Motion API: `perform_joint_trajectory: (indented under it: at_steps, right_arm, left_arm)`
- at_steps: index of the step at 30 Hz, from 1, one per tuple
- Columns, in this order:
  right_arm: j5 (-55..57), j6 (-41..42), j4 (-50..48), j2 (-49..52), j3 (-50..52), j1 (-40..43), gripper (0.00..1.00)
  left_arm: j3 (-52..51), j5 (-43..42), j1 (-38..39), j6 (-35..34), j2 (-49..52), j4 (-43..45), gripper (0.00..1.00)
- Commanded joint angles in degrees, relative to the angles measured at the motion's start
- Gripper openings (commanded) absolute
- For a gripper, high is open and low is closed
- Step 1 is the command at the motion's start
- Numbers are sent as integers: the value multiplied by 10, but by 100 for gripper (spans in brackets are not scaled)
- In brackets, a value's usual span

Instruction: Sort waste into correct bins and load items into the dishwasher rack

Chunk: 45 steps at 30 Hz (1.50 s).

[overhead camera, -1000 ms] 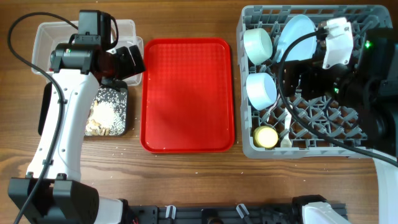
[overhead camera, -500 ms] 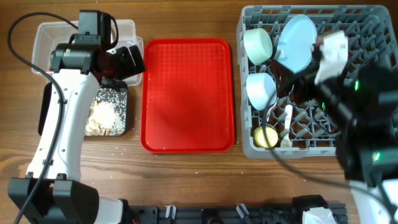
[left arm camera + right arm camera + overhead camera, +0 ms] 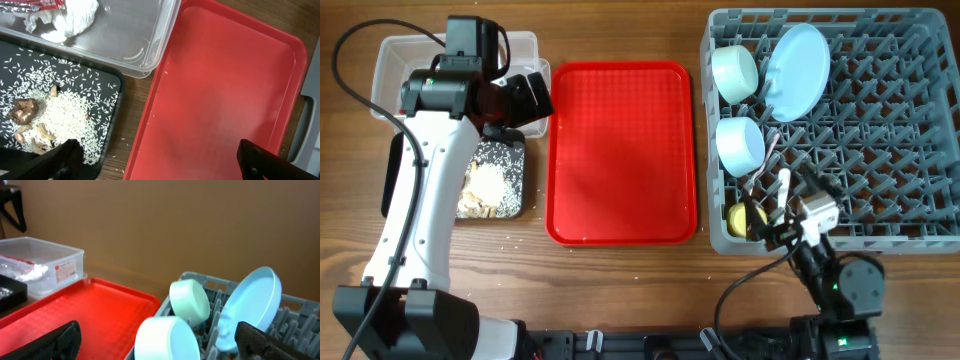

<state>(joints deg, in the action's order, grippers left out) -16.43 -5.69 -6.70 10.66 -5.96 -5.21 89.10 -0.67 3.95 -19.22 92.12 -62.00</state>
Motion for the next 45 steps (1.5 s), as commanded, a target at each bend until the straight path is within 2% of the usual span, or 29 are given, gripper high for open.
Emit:
perform_joint_trajectory:
  at_steps: [1,4,8,29,32,38,42,45]
  right_arm:
    - [4,-2,-4,-44,35,-4,100]
    - [1,-1,-1,-73,57,-5,100]
    - [9,-3,53,-105,57,-5,100]
    - [9,-3,53,-104,57,-5,100]
    - [9,-3,53,-104,57,-5,100]
    - [9,-3,53,-104,57,-5,100]
    - [9,-3,53,-104,57,-5,100]
    - [9,-3,53,-104,57,-5,100]
  left_arm:
    - [9,5,-3,-7,-7,0,100]
    - [9,5,-3,-7,-7,0,100]
    - [9,5,-3,-7,-7,0,100]
    - [9,5,-3,-7,-7,0,100]
    - [9,46,-4,23,-7,0,100]
    - [8,46,-4,23,-37,-2,100]
    - [-49,31,-4,23,-123,110,100]
    - [-155,7,-4,24,-219,227,100]
